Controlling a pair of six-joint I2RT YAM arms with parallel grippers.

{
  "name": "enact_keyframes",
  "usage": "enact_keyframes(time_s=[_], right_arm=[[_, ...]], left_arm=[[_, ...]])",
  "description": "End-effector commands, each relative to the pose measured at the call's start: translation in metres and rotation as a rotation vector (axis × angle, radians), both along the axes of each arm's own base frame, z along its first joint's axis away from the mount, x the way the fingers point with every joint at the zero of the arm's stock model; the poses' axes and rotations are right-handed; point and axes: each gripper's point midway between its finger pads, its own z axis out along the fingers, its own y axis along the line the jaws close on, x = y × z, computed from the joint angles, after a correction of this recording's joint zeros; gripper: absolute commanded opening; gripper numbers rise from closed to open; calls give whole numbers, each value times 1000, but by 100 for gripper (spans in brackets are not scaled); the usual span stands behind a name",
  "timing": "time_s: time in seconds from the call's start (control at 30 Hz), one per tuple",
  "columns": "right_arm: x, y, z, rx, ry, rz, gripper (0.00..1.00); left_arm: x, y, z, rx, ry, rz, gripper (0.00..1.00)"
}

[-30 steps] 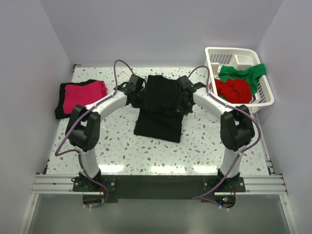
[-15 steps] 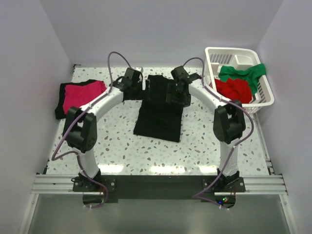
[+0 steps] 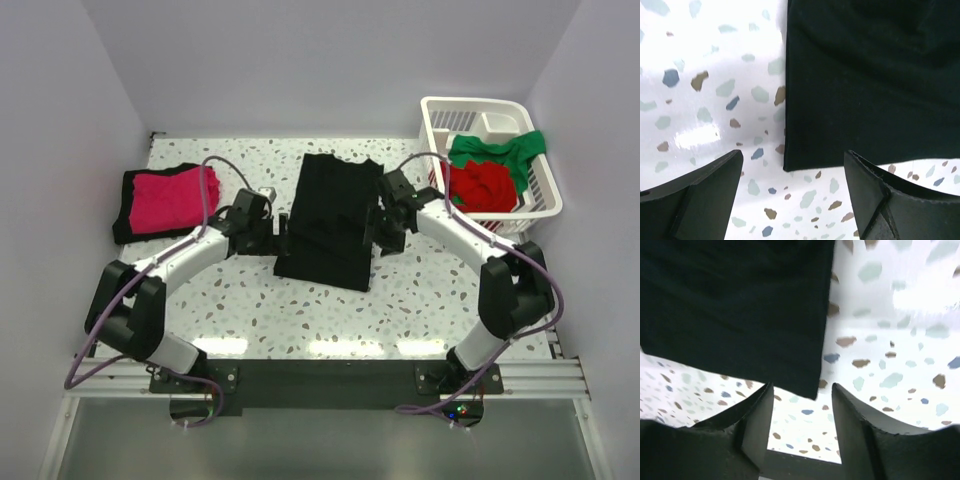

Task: Fold and stack the t-shirts
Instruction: Fold the tshirt

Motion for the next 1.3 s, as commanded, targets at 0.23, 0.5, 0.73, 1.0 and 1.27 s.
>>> enact_keyframes(time_s=[0.23, 0.5, 0.73, 1.0, 1.27], right_arm=[[-58, 14, -38, 115, 83, -19, 45], [-71, 19, -60, 85, 111, 4, 44], [-65, 18, -74, 47, 123, 20, 43], [-67, 18, -88, 18, 167, 50, 33], [-74, 15, -91, 4, 192, 65, 5]], left_arm=[[-20, 3, 3, -54, -6, 7, 86], [-41, 10, -2, -60, 15, 22, 86], [-47, 16, 0, -53, 9, 30, 86], [-47, 18, -5, -36, 25, 48, 86], [-44, 15, -26, -33, 86, 83, 84]])
